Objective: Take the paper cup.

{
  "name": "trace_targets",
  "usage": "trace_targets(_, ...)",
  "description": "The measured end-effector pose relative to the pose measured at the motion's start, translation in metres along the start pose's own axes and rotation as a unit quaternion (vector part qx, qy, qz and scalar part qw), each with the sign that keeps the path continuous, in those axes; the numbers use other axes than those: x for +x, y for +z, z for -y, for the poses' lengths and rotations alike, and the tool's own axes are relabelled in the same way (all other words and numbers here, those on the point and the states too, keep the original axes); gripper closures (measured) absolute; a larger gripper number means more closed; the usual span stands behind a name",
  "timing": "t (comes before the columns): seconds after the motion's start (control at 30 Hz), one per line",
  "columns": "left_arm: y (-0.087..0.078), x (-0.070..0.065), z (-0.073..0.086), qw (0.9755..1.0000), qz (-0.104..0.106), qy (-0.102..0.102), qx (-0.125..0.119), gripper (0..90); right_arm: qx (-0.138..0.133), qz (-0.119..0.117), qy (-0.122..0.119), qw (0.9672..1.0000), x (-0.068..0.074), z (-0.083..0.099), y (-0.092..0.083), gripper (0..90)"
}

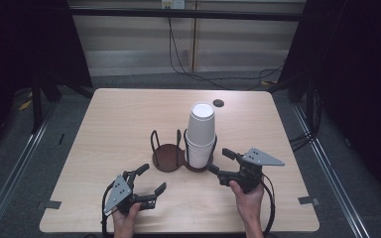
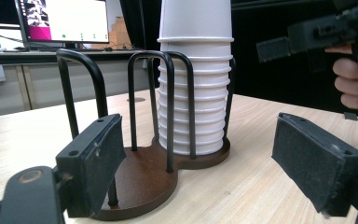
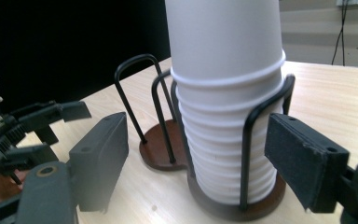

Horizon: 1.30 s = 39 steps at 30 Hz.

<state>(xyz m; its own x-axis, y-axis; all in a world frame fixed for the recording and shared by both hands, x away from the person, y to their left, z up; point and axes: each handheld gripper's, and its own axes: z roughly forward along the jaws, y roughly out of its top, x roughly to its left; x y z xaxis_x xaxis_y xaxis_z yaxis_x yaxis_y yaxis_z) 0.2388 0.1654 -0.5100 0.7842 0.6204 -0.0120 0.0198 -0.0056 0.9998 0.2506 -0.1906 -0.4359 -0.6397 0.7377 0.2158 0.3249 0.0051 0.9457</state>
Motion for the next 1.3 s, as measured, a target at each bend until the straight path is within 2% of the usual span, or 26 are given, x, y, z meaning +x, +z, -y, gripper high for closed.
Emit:
trace_targets(0.1, 0.000, 0.000, 0.000, 1.0000, 0.002, 0.000, -0.001, 16.4, 0.007, -0.008, -0.008, 0.9999, 0.002, -0.013, 0.003, 19.7)
trace_targets(0.23, 0.000, 0.000, 0.000, 1.0000, 0.002, 0.000, -0.001, 16.4, 0.005, -0.004, -0.012, 0.9999, 0.002, -0.023, 0.006, 15.6)
trace_targets(0.33, 0.000, 0.000, 0.000, 1.0000, 0.002, 0.000, -0.001, 16.4, 0.013, -0.003, -0.016, 0.9998, 0.000, -0.032, 0.008, 14.7)
trace_targets(0.43, 0.000, 0.000, 0.000, 1.0000, 0.002, 0.000, -0.001, 16.2, 0.017, -0.015, -0.014, 0.9996, -0.003, -0.041, 0.011, 13.9)
trace_targets(0.63, 0.000, 0.000, 0.000, 1.0000, 0.005, 0.000, 0.000, 16.1, 0.018, -0.021, -0.018, 0.9994, -0.006, -0.054, 0.014, 13.8)
trace_targets(0.67, 0.000, 0.000, 0.000, 1.0000, 0.005, 0.000, -0.001, 16.1, 0.022, -0.022, -0.020, 0.9993, -0.008, -0.061, 0.016, 13.9)
trace_targets(0.73, 0.000, 0.000, 0.000, 1.0000, 0.005, 0.000, -0.001, 16.0, 0.024, -0.025, -0.018, 0.9992, -0.008, -0.063, 0.017, 13.9)
trace_targets(0.77, 0.000, 0.000, 0.000, 1.0000, 0.005, 0.000, 0.000, 16.0, 0.034, -0.034, -0.019, 0.9987, -0.010, -0.068, 0.020, 14.2)
trace_targets(0.9, 0.000, 0.000, 0.000, 1.0000, 0.006, 0.000, 0.000, 16.0, 0.039, -0.028, -0.023, 0.9986, -0.010, -0.073, 0.022, 14.9)
trace_targets(1.0, 0.000, 0.000, 0.000, 1.0000, 0.007, 0.000, -0.002, 16.6, 0.050, -0.033, -0.021, 0.9980, -0.013, -0.079, 0.025, 15.4)
trace_targets(1.07, 0.000, 0.000, 0.000, 1.0000, 0.008, 0.000, -0.002, 16.5, 0.047, -0.034, -0.028, 0.9979, -0.015, -0.084, 0.027, 19.7)
trace_targets(1.2, 0.000, 0.000, 0.000, 1.0000, 0.008, -0.001, -0.002, 16.1, 0.047, -0.026, -0.031, 0.9981, -0.020, -0.089, 0.031, 17.4)
trace_targets(1.3, 0.000, 0.000, 0.000, 1.0000, 0.007, -0.001, -0.001, 16.0, 0.046, -0.029, -0.029, 0.9981, -0.021, -0.092, 0.032, 17.1)
